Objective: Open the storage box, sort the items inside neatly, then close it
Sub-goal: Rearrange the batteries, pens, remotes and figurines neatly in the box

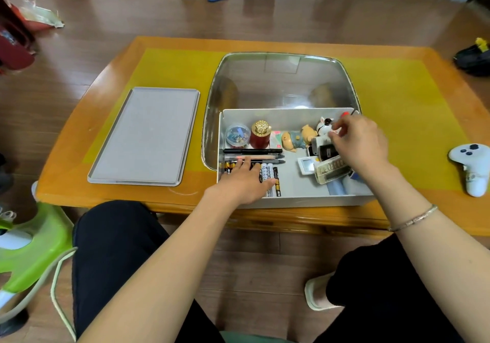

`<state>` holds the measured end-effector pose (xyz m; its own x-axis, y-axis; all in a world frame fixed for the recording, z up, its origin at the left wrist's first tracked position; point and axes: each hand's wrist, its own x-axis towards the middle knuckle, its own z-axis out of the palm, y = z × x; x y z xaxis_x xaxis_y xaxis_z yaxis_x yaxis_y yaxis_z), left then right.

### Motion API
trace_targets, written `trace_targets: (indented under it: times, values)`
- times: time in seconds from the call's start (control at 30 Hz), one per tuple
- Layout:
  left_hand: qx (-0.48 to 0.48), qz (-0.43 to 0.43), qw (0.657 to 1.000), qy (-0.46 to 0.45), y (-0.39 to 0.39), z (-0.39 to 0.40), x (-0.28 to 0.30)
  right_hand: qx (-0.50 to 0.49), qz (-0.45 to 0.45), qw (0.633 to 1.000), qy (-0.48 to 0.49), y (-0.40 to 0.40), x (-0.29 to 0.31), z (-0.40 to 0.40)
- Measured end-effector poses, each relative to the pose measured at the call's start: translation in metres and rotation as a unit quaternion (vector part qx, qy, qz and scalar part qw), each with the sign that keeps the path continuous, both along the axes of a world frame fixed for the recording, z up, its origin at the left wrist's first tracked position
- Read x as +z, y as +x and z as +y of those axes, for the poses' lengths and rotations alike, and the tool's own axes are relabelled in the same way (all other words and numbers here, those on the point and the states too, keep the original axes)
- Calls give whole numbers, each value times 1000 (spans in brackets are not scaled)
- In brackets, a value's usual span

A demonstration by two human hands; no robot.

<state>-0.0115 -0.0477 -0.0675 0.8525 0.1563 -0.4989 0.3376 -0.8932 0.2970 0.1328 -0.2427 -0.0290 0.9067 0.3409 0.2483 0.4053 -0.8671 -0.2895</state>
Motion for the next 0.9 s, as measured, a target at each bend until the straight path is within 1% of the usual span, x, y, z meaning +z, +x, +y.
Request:
trace_targets:
  times: [0.13,0.3,0.63,0.9]
  values:
    - [5,12,1000,13,4,2,-2,-76,41,996,-24,15,-3,-18]
    - [16,8,1000,19,6,0,-5,-120,65,990,-30,24,-10,-21]
    - [17,-6,999,34,4,0,-3,-130,56,989,-29,35,-5,-24]
    - [10,-2,1000,19,1,0,-3,-141,46,988,-30,30,-5,-28]
